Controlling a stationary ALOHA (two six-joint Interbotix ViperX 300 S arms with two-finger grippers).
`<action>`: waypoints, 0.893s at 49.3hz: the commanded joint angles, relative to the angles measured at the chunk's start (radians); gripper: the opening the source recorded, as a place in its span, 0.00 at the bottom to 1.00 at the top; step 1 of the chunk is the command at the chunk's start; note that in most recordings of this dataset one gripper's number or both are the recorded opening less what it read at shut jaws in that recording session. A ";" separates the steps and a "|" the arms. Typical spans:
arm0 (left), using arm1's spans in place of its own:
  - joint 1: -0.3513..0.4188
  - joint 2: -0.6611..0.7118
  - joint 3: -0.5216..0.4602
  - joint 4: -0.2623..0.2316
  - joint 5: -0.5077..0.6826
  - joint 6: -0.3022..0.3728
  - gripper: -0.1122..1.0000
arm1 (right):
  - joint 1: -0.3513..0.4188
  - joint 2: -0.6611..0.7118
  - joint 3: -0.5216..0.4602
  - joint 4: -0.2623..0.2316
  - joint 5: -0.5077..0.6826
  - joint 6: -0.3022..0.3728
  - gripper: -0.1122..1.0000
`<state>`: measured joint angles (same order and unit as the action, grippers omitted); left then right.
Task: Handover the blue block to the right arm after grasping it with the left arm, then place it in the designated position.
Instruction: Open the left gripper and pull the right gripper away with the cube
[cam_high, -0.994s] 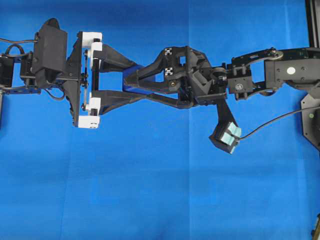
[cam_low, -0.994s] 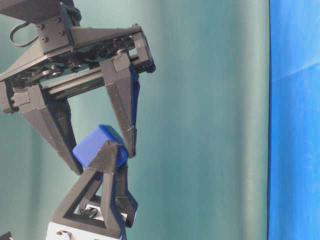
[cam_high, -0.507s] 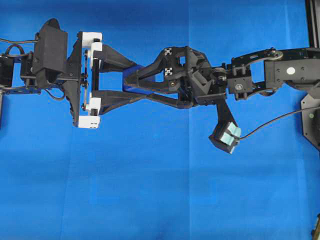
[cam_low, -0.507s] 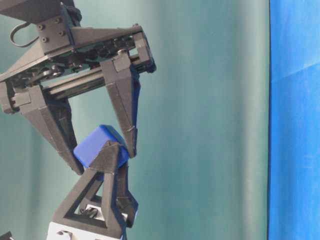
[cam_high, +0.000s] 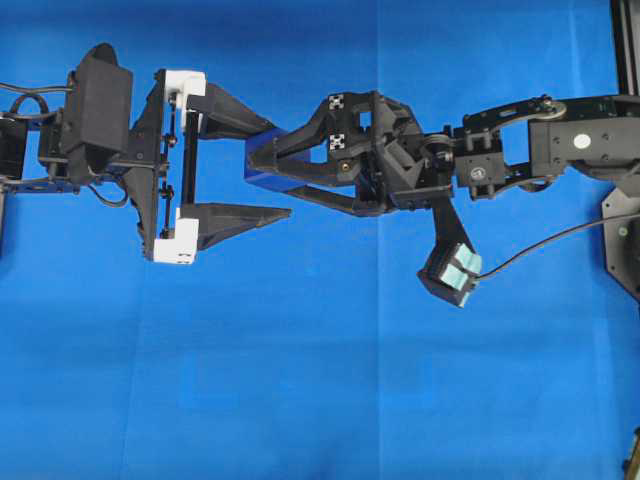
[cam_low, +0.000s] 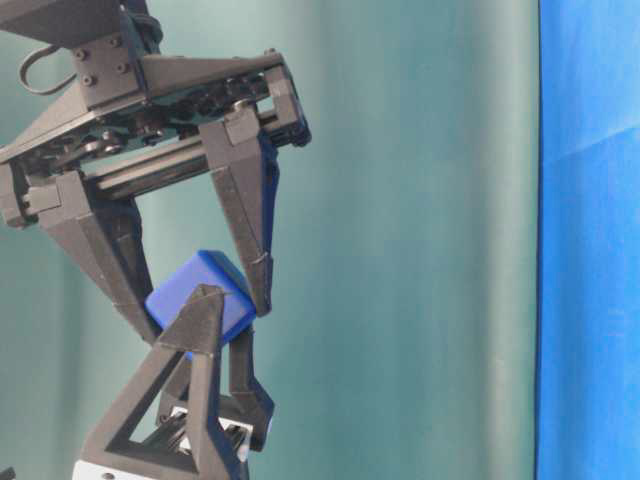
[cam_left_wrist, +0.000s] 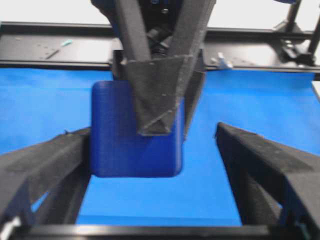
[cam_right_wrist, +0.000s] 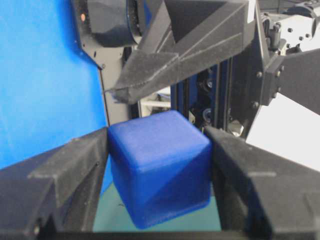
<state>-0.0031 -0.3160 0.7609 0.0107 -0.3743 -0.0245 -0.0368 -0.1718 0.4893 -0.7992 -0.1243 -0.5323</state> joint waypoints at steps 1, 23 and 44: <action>-0.003 -0.020 -0.011 0.002 -0.011 0.002 0.94 | 0.002 -0.011 -0.026 -0.002 -0.002 0.002 0.57; -0.003 -0.058 0.025 0.002 -0.011 0.002 0.94 | 0.006 -0.084 0.040 -0.002 0.028 0.005 0.57; -0.003 -0.071 0.035 0.002 -0.009 0.003 0.94 | 0.034 -0.252 0.169 0.006 0.103 0.006 0.57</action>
<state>-0.0031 -0.3697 0.8069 0.0107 -0.3758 -0.0230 -0.0077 -0.3850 0.6581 -0.7977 -0.0276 -0.5292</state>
